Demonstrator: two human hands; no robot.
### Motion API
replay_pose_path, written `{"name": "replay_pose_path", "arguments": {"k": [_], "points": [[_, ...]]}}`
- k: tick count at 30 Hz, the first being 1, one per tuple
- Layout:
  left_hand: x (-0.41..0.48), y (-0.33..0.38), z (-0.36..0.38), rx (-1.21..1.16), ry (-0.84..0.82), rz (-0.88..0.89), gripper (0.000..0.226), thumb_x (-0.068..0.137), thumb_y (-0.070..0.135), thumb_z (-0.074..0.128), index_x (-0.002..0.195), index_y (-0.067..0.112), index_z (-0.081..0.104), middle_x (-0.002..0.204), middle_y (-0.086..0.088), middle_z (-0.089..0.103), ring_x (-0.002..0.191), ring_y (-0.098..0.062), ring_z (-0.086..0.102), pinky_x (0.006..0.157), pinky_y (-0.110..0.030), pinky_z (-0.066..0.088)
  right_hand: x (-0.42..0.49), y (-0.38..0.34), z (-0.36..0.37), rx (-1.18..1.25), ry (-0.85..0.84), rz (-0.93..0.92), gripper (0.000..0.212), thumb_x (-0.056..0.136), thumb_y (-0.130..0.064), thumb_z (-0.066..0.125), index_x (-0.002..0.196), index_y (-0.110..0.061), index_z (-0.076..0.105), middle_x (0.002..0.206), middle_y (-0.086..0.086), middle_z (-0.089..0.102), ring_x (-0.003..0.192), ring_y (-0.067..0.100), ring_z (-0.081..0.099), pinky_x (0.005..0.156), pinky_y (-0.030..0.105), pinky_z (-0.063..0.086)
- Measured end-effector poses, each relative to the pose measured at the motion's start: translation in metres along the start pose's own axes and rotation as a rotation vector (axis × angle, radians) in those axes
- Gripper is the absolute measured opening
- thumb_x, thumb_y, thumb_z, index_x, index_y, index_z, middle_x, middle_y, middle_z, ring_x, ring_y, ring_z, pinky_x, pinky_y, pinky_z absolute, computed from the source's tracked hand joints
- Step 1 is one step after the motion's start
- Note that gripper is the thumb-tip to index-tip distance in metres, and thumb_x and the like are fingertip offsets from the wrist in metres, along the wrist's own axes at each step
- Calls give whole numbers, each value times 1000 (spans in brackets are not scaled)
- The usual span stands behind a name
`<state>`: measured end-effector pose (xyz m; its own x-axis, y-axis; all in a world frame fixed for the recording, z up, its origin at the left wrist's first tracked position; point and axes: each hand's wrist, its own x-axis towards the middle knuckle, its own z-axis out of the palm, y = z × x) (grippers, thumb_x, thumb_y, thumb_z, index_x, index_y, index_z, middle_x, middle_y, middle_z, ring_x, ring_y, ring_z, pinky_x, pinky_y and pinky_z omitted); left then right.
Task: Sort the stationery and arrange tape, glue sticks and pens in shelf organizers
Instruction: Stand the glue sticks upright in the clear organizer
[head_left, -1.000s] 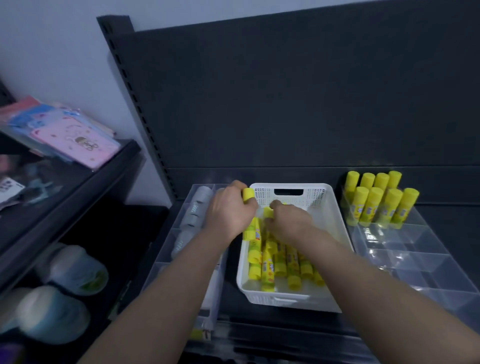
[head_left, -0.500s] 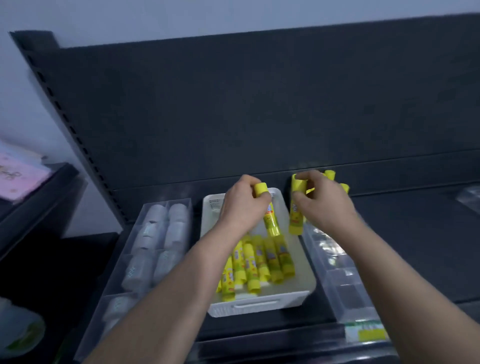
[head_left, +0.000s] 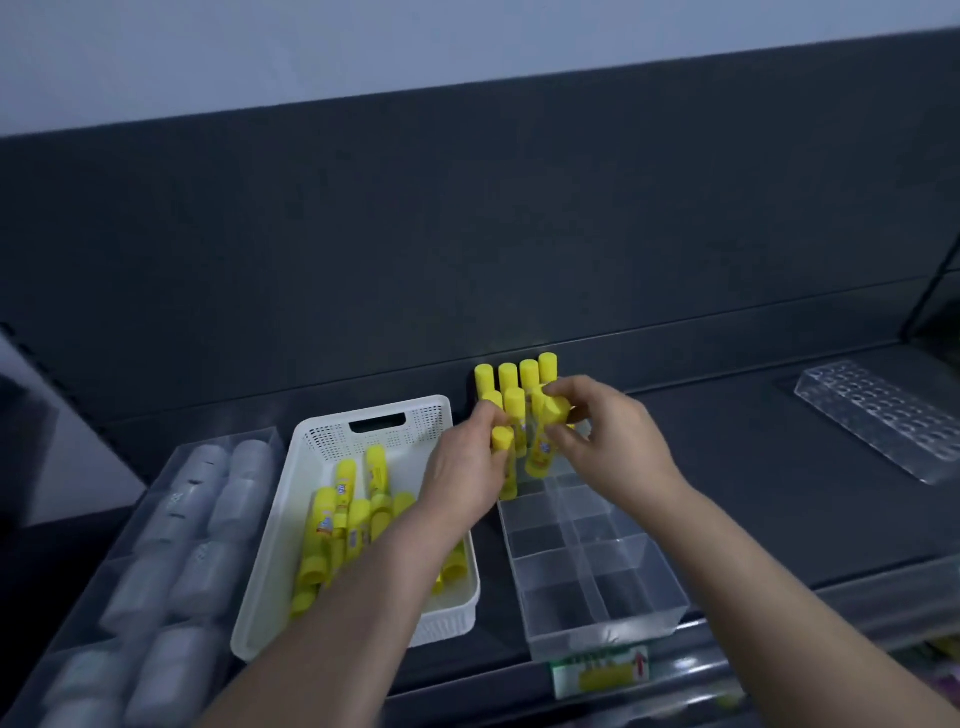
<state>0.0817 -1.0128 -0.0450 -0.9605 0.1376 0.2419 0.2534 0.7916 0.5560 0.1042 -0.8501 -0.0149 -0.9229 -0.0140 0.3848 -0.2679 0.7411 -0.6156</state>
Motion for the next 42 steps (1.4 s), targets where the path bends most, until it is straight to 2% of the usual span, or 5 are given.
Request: {"name": "replay_pose_path", "arguments": {"k": [5, 13, 22, 27, 42], "points": [[-2, 0, -5, -31, 94, 0, 34, 86, 11, 63, 118, 23, 59, 108, 1, 67, 101, -15, 62, 82, -23, 45, 9, 0, 13, -88, -86, -64, 39, 83, -20, 62, 121, -29, 57, 105, -6, 62, 94, 17, 59, 75, 33, 48], [-18, -18, -34, 29, 219, -97, 29, 90, 8, 54, 115, 21, 63, 118, 3, 64, 109, -15, 59, 91, -29, 44, 9, 5, 39, -259, -275, -63, 39, 86, -17, 52, 124, -26, 50, 113, 1, 60, 96, 28, 58, 67, 33, 43], [-31, -46, -73, 50, 281, -238, 30, 89, 3, 48, 106, 20, 66, 105, 2, 69, 93, -21, 63, 82, -34, 50, 5, -35, 39, -265, 16, -295, 33, 80, -17, 63, 112, -24, 63, 107, -2, 63, 100, 23, 57, 65, 31, 42], [-42, -82, -112, 124, 374, -327, 27, 86, 4, 49, 103, 14, 67, 99, -2, 72, 96, -24, 65, 85, -36, 49, -6, -64, 68, -267, -114, -383, 26, 85, -19, 55, 107, -30, 64, 104, -9, 61, 102, 16, 56, 59, 26, 32], [-40, -104, -89, 577, -101, -378, 20, 87, 5, 54, 106, 10, 58, 111, -9, 64, 104, -27, 60, 77, -32, 46, -26, -64, 120, -448, -296, -391, 31, 86, -16, 53, 112, -29, 64, 104, -4, 65, 98, 20, 58, 79, 33, 40]]}}
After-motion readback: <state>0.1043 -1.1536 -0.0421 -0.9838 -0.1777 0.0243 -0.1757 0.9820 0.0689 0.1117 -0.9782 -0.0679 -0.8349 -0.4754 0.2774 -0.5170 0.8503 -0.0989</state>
